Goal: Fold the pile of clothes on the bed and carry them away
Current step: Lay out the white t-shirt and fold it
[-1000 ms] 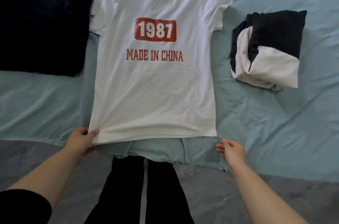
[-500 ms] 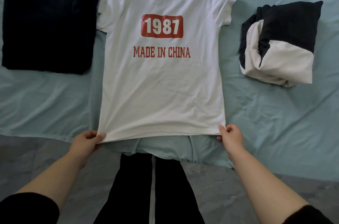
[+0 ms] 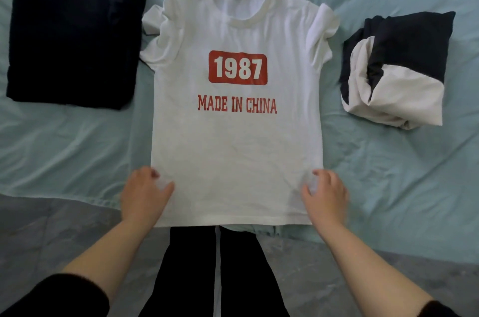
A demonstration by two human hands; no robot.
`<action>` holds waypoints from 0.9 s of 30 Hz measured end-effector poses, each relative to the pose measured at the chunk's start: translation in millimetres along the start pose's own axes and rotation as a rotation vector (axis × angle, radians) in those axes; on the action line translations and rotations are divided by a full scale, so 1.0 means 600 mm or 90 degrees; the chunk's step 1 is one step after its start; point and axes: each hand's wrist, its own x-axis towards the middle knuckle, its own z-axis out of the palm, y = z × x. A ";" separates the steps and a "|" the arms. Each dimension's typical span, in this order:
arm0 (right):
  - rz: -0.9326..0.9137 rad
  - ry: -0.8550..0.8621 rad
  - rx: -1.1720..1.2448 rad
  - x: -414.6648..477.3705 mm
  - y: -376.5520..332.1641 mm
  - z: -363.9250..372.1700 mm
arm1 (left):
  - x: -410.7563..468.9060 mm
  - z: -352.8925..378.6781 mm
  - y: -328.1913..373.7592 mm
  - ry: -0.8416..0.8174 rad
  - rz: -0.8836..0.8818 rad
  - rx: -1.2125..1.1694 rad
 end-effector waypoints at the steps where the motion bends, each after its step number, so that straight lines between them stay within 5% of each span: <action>1: -0.081 0.004 -0.001 0.019 -0.039 -0.005 | 0.015 0.002 0.037 0.015 0.074 0.008; 6: -0.351 0.056 -0.060 0.131 -0.217 0.025 | 0.118 0.059 0.199 0.064 0.319 0.129; 11: -0.394 -0.030 -0.203 0.072 -0.115 0.120 | 0.093 0.133 0.080 -0.026 0.493 0.326; 16: -0.380 -0.105 -0.275 0.053 -0.085 0.100 | 0.076 0.091 0.019 -0.153 0.532 0.362; 20: -0.369 -0.066 -0.235 0.083 -0.164 0.058 | 0.115 0.018 0.058 -0.079 0.394 0.148; 27: -0.369 -0.015 -0.104 0.210 -0.401 0.034 | 0.328 -0.103 0.182 0.087 -0.133 -0.506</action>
